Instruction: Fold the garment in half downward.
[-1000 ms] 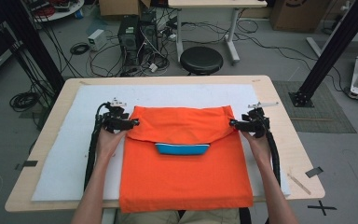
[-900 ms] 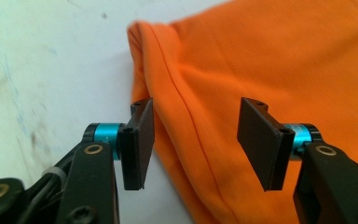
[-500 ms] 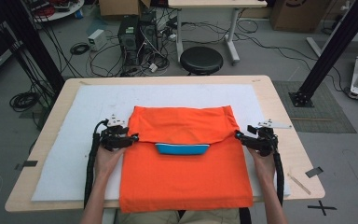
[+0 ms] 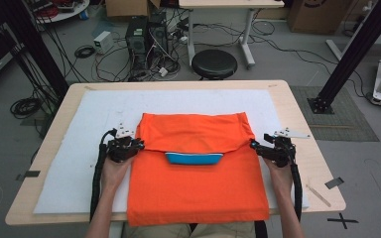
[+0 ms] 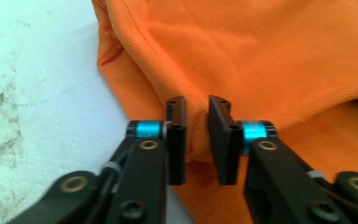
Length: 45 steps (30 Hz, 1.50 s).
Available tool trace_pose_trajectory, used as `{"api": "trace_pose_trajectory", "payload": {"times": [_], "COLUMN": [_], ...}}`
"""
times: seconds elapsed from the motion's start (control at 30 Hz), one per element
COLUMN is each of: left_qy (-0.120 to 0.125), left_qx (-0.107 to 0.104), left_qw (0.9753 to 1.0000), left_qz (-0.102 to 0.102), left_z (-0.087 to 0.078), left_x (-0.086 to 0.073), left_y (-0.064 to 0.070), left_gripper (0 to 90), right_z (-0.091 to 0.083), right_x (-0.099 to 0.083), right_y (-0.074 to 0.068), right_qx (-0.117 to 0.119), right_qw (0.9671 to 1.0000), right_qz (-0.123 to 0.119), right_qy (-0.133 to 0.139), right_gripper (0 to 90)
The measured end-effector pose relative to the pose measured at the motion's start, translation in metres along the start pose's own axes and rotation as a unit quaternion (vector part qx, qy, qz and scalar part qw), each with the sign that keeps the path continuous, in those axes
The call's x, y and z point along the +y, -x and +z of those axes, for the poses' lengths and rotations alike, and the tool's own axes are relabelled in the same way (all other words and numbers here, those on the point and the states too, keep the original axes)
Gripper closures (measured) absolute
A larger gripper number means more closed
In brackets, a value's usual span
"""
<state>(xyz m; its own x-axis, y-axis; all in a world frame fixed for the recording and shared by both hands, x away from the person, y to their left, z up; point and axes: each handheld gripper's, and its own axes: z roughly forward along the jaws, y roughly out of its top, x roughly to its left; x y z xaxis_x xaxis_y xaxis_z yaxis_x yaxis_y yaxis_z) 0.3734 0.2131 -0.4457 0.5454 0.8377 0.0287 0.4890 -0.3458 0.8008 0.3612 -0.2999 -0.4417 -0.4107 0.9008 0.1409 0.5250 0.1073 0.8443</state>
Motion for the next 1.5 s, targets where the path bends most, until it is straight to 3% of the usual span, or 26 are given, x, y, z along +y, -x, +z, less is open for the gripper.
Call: {"api": "trace_pose_trajectory", "payload": {"times": [0.13,0.23,0.4,0.5,0.57,0.67,0.77,0.93,1.07,1.23,1.4,1.5], "left_qy": [0.02,0.017,0.012,0.009,0.006,0.005,0.004,0.013,0.03,0.029,0.031,0.03], "left_qx": [-0.007,-0.009,-0.011,-0.01,-0.01,-0.012,-0.014,-0.016,-0.019,-0.025,-0.048,-0.059], "left_qw": [0.9997,0.9997,0.9998,0.9998,0.9998,0.9998,0.9998,0.9996,0.9991,0.9992,0.9981,0.9976], "left_qz": [-0.012,-0.012,-0.014,-0.013,-0.013,-0.014,-0.013,-0.016,-0.023,-0.013,-0.022,-0.02], "left_z": [-0.003,-0.002,-0.001,0.0,0.0,0.0,0.0,-0.003,-0.009,-0.018,-0.032,-0.039], "left_x": [0.0,0.0,-0.001,-0.001,-0.001,-0.001,-0.001,-0.001,-0.002,-0.007,-0.012,-0.014], "left_y": [-0.001,-0.001,-0.002,-0.002,-0.002,-0.002,-0.002,-0.002,-0.003,0.007,0.011,0.014], "left_gripper": [82.8,82.9,82.9,82.8,82.8,82.8,82.8,83.3,83.9,84.4,84.4,84.4], "right_z": [-0.002,0.0,0.001,0.007,0.013,0.024,0.028,0.025,0.015,0.001,-0.014,-0.021], "right_x": [0.0,0.001,0.005,0.013,0.019,0.023,0.021,0.018,0.015,0.01,0.003,-0.001], "right_y": [0.0,-0.005,-0.012,-0.021,-0.027,-0.03,-0.029,-0.025,-0.022,-0.018,-0.01,-0.008], "right_qx": [0.01,0.021,0.023,0.003,-0.017,-0.025,-0.02,-0.006,0.007,0.022,0.057,0.066], "right_qw": [0.9998,0.9994,0.9991,0.9979,0.9952,0.992,0.9908,0.992,0.9933,0.994,0.9955,0.9955], "right_qz": [0.0,-0.025,-0.033,-0.06,-0.083,-0.095,-0.099,-0.087,-0.077,-0.073,-0.04,-0.034], "right_qy": [0.015,0.013,0.01,-0.026,-0.048,-0.079,-0.091,-0.091,-0.086,-0.078,-0.063,-0.06], "right_gripper": [36.7,40.8,44.7,46.0,47.1,61.9,74.6,86.0,86.9,86.9,86.8,86.8]}}
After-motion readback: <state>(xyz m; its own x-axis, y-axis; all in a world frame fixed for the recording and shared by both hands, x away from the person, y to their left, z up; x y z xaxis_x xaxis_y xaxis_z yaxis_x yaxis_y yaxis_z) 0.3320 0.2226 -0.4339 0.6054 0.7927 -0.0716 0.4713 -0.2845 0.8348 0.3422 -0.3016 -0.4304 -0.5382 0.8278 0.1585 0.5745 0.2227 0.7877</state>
